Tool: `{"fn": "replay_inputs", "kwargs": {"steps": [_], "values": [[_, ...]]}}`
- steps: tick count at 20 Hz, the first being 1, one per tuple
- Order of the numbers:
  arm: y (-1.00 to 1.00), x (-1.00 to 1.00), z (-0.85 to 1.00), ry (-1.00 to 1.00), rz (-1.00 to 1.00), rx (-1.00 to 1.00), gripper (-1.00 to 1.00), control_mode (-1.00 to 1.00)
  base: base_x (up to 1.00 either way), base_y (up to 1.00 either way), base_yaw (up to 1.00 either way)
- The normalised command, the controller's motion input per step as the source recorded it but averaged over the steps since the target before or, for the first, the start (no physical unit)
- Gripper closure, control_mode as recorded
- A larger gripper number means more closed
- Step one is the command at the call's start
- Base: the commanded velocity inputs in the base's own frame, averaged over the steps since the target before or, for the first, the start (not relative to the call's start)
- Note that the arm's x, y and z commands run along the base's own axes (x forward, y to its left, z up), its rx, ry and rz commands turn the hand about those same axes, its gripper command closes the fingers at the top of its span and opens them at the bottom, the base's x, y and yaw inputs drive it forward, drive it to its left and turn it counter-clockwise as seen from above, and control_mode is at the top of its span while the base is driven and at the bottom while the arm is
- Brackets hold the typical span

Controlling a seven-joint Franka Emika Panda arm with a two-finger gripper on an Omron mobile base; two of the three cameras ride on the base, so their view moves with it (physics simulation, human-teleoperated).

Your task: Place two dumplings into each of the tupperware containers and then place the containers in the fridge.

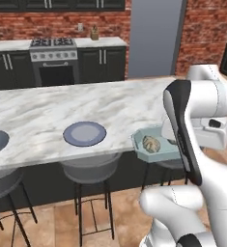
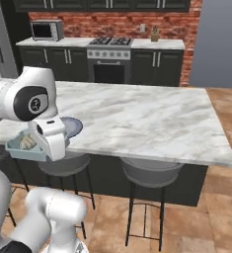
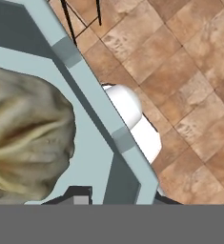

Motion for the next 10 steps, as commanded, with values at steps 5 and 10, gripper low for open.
{"fn": "replay_inputs", "kwargs": {"steps": [5, 10], "values": [[0.00, 0.00, 0.00, 0.00, 0.00, 0.00, 1.00, 1.00, -0.84, 1.00, 0.04], [0.00, 0.00, 0.00, 0.00, 0.00, 0.00, 1.00, 1.00, -0.54, 1.00, 0.05]]}}
